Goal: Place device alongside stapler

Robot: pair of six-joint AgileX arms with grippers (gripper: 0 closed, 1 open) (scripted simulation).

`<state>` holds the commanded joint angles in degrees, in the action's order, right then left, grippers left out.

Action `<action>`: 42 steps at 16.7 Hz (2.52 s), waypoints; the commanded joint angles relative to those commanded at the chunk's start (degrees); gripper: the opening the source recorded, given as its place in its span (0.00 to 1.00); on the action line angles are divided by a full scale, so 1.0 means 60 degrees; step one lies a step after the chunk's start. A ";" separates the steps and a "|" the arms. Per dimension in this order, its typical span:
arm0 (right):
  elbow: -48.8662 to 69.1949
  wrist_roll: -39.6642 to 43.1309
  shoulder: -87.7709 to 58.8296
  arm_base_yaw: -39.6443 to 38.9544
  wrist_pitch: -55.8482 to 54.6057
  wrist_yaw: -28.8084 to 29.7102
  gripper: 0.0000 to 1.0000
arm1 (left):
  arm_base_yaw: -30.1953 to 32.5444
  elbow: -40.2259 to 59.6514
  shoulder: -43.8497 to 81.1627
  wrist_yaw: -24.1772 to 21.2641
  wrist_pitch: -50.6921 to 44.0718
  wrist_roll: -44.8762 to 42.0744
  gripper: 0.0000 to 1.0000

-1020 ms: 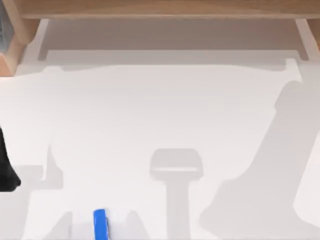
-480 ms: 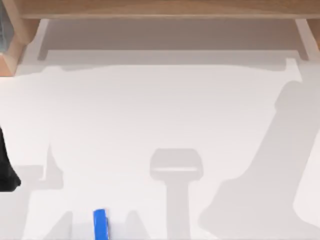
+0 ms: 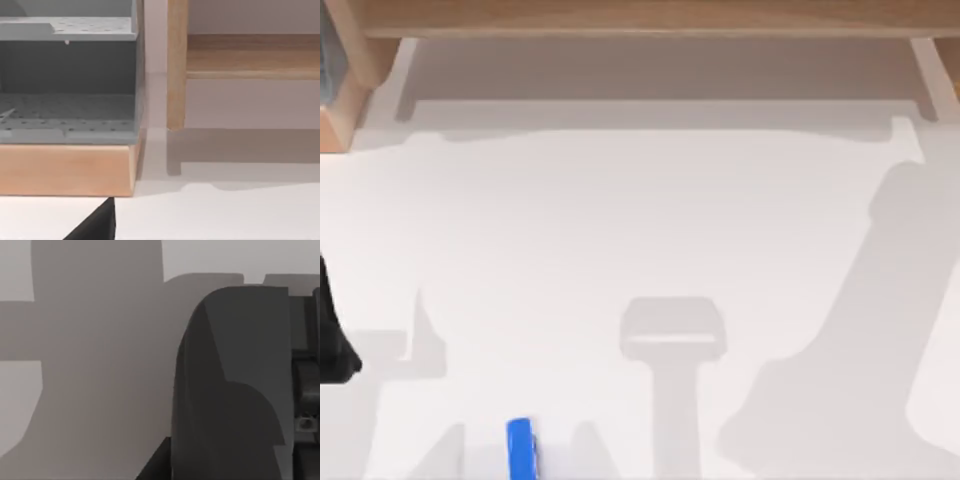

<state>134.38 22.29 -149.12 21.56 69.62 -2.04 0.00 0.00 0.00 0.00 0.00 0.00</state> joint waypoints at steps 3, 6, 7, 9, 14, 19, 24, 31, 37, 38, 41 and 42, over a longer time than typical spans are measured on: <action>-0.0123 -0.0305 0.0547 0.0036 0.0191 0.0028 0.00 | 0.0000 0.0000 0.0000 0.0000 0.0000 0.0000 1.00; -0.0514 -0.1181 0.1832 -0.0051 0.0344 0.0122 0.00 | 0.0000 0.0000 0.0000 0.0000 0.0000 0.0000 1.00; -0.0692 -0.1604 0.2338 -0.0192 0.0356 0.0167 0.00 | 0.0000 0.0000 0.0000 0.0000 0.0000 0.0000 1.00; -0.1172 -0.2603 0.3344 -0.0662 0.0384 0.0281 0.00 | 0.0000 0.0000 0.0000 0.0000 0.0000 0.0000 1.00; -0.3057 -0.5755 0.5323 -0.2883 0.0395 0.0754 0.00 | 0.0000 0.0000 0.0000 0.0000 0.0000 0.0000 1.00; -0.5174 -0.9105 0.6077 -0.6417 -0.0359 0.1260 0.00 | 0.0000 0.0000 0.0000 0.0000 0.0000 0.0000 1.00; -0.7262 -1.1984 0.6188 -1.0197 -0.1534 0.1465 0.00 | 0.0000 0.0000 0.0000 0.0000 0.0000 0.0000 1.00; -0.9408 -1.4416 0.6207 -1.3986 -0.2729 0.1310 0.00 | 0.0000 0.0000 0.0000 0.0000 0.0000 0.0000 1.00; -0.9719 -1.4721 0.6240 -1.4548 -0.2903 0.1263 0.00 | 0.0000 0.0000 0.0000 0.0000 0.0000 0.0000 1.00; -0.9719 -1.4721 0.6240 -1.4548 -0.2903 0.1263 0.00 | 0.0000 0.0000 0.0000 0.0000 0.0000 0.0000 1.00; -0.9696 -1.4727 0.6217 -1.4517 -0.2906 0.1260 0.00 | 0.0000 0.0000 0.0000 0.0000 0.0000 0.0000 1.00; -0.9691 -1.4726 0.6225 -1.4518 -0.2924 0.1256 0.00 | 0.0000 0.0000 0.0000 0.0000 0.0000 0.0000 1.00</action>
<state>76.23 -66.06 -111.77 -65.54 52.07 5.50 0.00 0.00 0.00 0.00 0.00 0.00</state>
